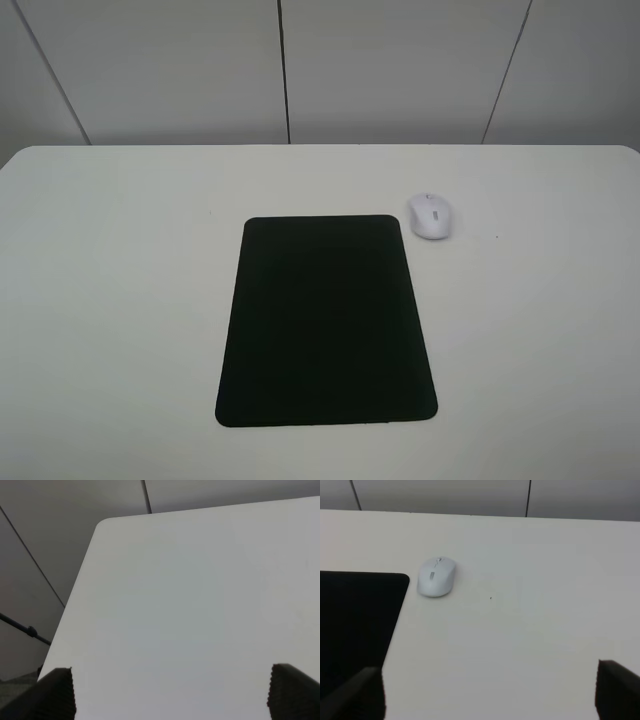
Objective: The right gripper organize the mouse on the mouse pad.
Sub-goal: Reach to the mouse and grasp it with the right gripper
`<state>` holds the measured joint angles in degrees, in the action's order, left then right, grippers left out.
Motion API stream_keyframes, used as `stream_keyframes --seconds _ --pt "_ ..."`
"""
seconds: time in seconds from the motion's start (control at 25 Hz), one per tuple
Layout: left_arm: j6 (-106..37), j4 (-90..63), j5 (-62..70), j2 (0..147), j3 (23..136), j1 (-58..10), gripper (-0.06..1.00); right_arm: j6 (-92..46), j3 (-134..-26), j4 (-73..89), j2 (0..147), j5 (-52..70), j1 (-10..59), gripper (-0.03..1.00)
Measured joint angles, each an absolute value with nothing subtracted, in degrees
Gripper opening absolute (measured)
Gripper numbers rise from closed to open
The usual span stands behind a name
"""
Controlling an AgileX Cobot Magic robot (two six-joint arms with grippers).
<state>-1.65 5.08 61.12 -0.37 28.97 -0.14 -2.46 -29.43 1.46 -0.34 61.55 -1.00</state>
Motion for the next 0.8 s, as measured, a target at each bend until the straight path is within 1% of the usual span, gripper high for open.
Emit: stream_keyframes --seconds 0.8 --pt "-1.65 5.08 61.12 -0.37 28.97 -0.14 0.79 -2.46 -29.43 1.46 -0.34 61.55 -1.0 0.83"
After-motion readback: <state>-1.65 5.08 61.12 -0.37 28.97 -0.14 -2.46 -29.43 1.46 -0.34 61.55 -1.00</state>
